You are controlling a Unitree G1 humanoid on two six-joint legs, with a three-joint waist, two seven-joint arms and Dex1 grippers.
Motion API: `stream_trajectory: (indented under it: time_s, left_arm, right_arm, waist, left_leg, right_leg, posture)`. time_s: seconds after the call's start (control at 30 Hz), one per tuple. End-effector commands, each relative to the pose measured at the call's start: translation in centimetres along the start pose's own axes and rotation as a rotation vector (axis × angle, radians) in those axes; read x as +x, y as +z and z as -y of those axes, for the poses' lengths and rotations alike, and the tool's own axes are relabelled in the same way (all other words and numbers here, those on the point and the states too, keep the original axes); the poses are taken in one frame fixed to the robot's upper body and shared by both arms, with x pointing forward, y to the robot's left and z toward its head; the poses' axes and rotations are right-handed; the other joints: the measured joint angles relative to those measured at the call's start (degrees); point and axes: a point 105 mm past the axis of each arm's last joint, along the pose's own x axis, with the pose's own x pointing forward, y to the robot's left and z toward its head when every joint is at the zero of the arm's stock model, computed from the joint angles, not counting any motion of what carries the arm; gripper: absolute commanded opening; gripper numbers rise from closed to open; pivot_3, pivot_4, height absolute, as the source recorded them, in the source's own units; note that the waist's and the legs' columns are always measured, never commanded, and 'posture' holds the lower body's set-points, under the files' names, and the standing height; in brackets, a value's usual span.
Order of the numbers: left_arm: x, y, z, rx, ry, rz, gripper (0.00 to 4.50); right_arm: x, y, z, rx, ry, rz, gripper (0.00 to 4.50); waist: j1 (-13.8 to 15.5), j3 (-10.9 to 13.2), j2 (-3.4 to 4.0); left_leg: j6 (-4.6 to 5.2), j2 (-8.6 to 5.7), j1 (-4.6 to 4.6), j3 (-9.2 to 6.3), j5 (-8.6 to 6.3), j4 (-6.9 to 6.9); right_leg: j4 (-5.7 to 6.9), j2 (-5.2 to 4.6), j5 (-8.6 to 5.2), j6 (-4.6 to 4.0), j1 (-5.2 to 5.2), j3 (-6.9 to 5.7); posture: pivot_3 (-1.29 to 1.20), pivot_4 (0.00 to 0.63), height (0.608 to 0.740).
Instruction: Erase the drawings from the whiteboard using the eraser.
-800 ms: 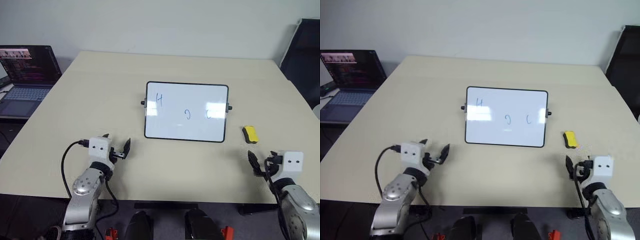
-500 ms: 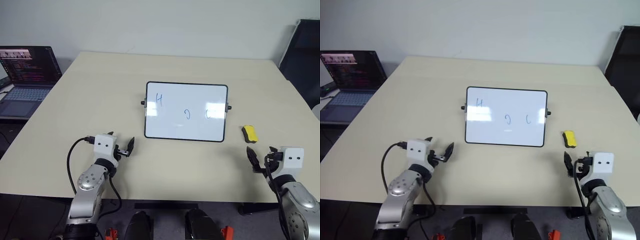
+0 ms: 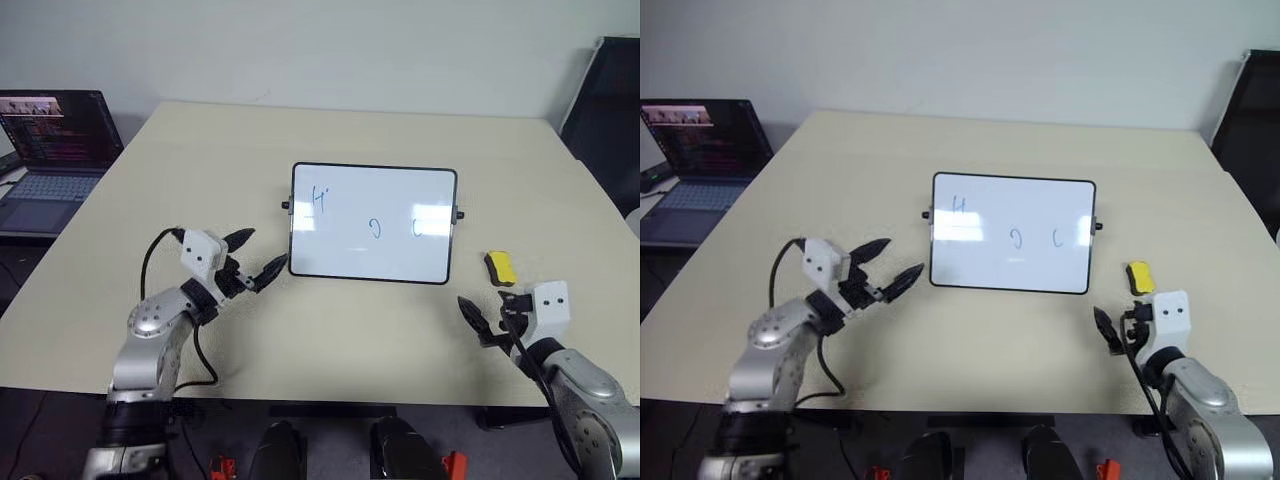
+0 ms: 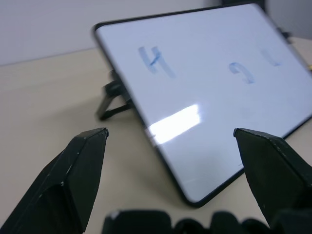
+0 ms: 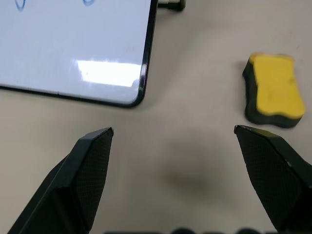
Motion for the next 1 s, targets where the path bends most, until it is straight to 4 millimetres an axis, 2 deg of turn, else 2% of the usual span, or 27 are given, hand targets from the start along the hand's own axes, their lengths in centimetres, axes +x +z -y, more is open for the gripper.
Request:
stream_trajectory:
  time_s: [0.03, 0.13, 0.27, 0.37, 0.53, 0.67, 0.83, 1.0]
  left_arm:
    - [1.7, 2.7, 1.1, 0.072, -0.161, 0.032, 4.50]
    - [3.1, 4.1, 2.2, 0.085, -0.291, 0.026, 4.50]
    - [5.0, 5.0, 4.2, 0.122, -0.453, -0.012, 4.50]
    - [6.0, 5.8, 5.8, 0.136, -0.547, -0.006, 4.50]
    - [7.0, 6.8, 7.3, 0.170, -0.635, 0.006, 4.50]
    - [6.9, 6.8, 7.0, 0.184, -0.645, 0.002, 4.50]
    - [6.5, 6.4, 6.5, 0.189, -0.629, -0.012, 4.50]
    - [6.4, 6.3, 6.7, 0.193, -0.623, -0.012, 4.50]
  right_arm:
    - [-0.7, 2.8, 0.7, 0.003, -0.064, 0.083, 4.39]
    - [-0.4, 3.6, 0.7, -0.019, -0.082, 0.082, 4.39]
    - [1.2, 4.5, 2.1, -0.014, -0.163, 0.076, 4.39]
    - [2.3, 4.0, 3.4, 0.036, -0.198, 0.017, 4.39]
    - [4.0, 3.7, 5.4, 0.038, -0.230, -0.035, 4.39]
    - [5.4, 3.0, 6.6, 0.032, -0.235, -0.056, 4.39]
    - [6.4, 2.1, 7.1, 0.042, -0.227, -0.081, 4.39]
    - [7.4, 2.0, 7.2, 0.050, -0.223, -0.084, 4.39]
  waist:
    - [0.15, 0.00, -0.02]
    - [0.09, -0.01, -0.03]
    - [-0.12, 0.00, -0.01]
    - [-0.20, 0.00, -0.01]
    - [-0.21, 0.02, 0.01]
    - [-0.28, 0.02, 0.01]
    - [-0.39, 0.03, 0.04]
    - [-0.47, 0.05, 0.07]
  left_leg:
    - [0.00, 0.00, 0.00, -0.01, 0.00, 0.00]
    - [0.00, 0.01, -0.01, -0.03, 0.00, 0.00]
    - [0.01, 0.00, -0.01, -0.02, 0.01, 0.00]
    - [0.02, 0.01, 0.00, -0.04, 0.01, 0.00]
    - [0.02, 0.00, -0.03, -0.04, 0.01, -0.05]
    - [0.03, 0.00, -0.02, -0.04, 0.01, -0.05]
    - [0.03, 0.01, -0.01, -0.07, 0.01, -0.05]
    - [0.03, 0.00, -0.01, -0.06, 0.01, -0.04]
  right_leg:
    - [0.00, 0.01, 0.00, 0.00, 0.00, -0.01]
    - [-0.03, 0.01, 0.00, 0.00, 0.05, -0.05]
    - [-0.01, 0.02, 0.00, 0.02, 0.05, -0.02]
    - [0.02, 0.05, 0.00, 0.02, 0.05, -0.04]
    - [0.04, 0.06, -0.04, 0.09, 0.04, -0.02]
    - [0.05, 0.08, -0.04, 0.10, 0.05, -0.01]
    - [0.11, 0.11, 0.08, 0.33, 0.04, 0.00]
    - [0.13, 0.11, 0.10, 0.36, 0.04, 0.02]
  posture:
    - [0.00, 0.150, 0.740]
    - [0.00, 0.150, 0.740]
    - [0.00, 0.150, 0.740]
    - [0.00, 0.150, 0.740]
    - [0.00, 0.150, 0.740]
    - [0.00, 0.150, 0.740]
    - [0.00, 0.150, 0.740]
    - [0.00, 0.150, 0.740]
